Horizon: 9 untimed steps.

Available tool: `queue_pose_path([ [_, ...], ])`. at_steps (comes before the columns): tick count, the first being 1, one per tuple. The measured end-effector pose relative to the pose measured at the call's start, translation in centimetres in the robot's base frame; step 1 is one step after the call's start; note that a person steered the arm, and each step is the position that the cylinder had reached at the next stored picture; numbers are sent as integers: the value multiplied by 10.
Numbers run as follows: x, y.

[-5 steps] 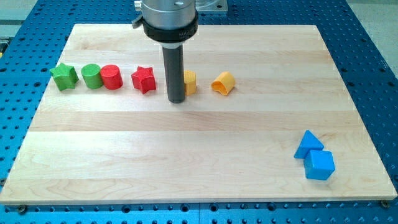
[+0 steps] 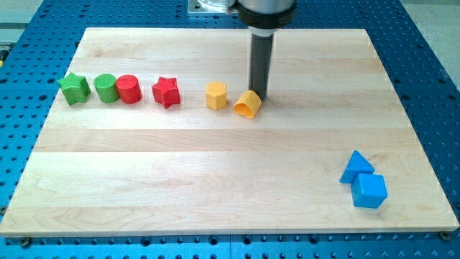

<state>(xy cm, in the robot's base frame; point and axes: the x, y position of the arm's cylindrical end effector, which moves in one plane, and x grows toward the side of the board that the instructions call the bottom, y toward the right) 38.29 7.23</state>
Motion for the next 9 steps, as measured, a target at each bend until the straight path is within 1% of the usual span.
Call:
queue_pose_path([
  [1,14,85],
  [2,46,111],
  [3,53,109],
  [8,53,111],
  [9,27,110],
])
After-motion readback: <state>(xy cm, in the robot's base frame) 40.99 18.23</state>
